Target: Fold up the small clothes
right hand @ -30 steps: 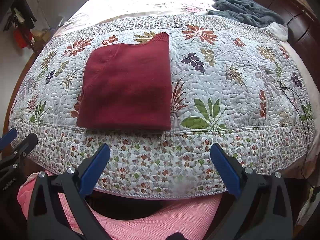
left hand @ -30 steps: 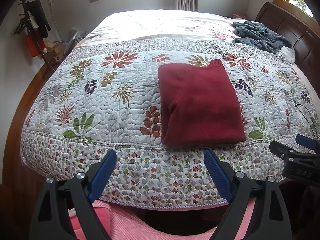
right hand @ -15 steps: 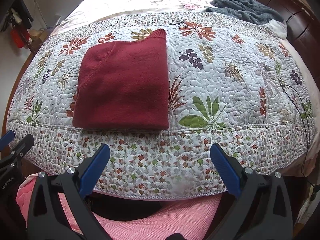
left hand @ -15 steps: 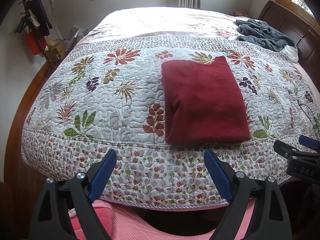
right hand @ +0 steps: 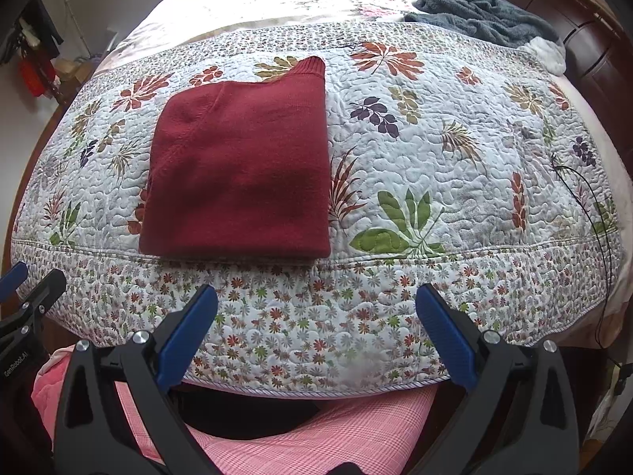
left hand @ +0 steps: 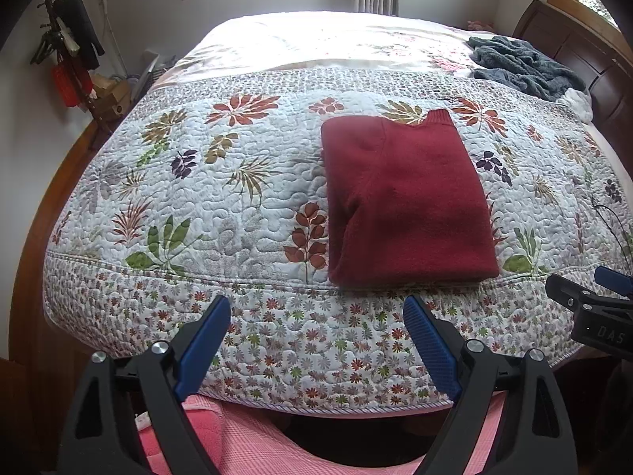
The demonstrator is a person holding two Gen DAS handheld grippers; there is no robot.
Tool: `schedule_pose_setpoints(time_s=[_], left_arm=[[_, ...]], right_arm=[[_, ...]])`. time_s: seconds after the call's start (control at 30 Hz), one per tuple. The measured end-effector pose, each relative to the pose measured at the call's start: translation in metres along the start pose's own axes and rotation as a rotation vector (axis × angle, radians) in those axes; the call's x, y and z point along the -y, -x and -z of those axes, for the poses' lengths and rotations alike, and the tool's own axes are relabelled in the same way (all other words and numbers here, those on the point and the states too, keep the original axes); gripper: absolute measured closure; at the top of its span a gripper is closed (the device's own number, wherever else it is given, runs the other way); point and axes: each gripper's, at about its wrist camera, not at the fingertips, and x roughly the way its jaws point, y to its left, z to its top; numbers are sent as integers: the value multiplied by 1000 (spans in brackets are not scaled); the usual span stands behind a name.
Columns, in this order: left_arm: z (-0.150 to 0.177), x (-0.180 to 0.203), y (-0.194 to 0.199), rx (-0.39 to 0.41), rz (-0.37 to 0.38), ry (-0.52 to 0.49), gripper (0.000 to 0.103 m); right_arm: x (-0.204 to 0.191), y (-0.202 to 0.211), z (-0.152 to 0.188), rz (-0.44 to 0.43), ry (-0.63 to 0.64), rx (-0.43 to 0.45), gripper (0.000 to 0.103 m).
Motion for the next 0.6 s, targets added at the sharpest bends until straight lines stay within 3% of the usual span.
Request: schedule_pose_setpoints(time_s=[0.6], left_arm=[[1,-1,-1,3,-1,0,14]], right_arm=[[1,-3,0,10,-11,5,4]])
